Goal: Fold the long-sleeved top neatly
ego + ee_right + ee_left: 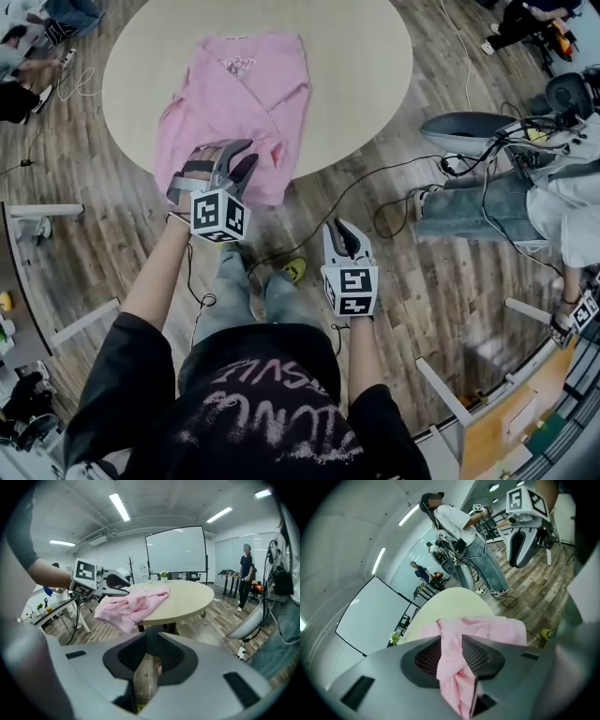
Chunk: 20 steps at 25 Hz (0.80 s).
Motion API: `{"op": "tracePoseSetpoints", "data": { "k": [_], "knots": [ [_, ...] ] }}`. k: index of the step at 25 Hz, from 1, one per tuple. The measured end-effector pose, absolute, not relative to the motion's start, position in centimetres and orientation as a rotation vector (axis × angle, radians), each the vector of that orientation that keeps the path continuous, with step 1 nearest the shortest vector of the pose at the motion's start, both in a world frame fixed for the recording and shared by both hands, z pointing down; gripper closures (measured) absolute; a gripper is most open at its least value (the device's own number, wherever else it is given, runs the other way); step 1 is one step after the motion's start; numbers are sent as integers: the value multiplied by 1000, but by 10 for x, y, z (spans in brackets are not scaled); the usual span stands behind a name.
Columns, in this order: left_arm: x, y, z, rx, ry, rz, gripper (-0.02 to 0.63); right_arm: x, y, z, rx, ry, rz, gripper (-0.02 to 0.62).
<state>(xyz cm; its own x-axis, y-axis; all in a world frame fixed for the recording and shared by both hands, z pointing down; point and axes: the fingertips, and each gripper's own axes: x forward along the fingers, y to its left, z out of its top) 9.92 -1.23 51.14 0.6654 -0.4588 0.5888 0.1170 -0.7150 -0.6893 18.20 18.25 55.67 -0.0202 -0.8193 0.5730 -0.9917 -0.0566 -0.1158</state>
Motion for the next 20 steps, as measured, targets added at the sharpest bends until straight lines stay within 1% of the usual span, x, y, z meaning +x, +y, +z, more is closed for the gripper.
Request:
{"op": "tracePoseSetpoints", "data": {
  "k": [3, 6, 12, 13, 16, 17, 20],
  "knots": [
    [91, -3, 514, -2164, 255, -1011, 459, 170, 173, 558, 1903, -1923, 725, 518],
    [63, -6, 521, -2205, 291, -1044, 457, 158, 166, 563, 1864, -1936, 719, 503],
    [-44, -14, 547, -2156, 329, -1209, 449, 121, 144, 586, 1695, -1924, 624, 398],
    [-62, -15, 554, -2140, 328, -1244, 440, 115, 139, 592, 1668, -1908, 585, 386],
    [-114, -23, 581, -2119, 347, -1349, 366, 102, 121, 606, 1631, -1845, 436, 333],
    [-128, -27, 589, -2118, 362, -1374, 349, 99, 116, 610, 1633, -1819, 389, 327],
    [-157, -39, 607, -2130, 402, -1399, 319, 91, 106, 618, 1615, -1722, 258, 288]
  ]
}}
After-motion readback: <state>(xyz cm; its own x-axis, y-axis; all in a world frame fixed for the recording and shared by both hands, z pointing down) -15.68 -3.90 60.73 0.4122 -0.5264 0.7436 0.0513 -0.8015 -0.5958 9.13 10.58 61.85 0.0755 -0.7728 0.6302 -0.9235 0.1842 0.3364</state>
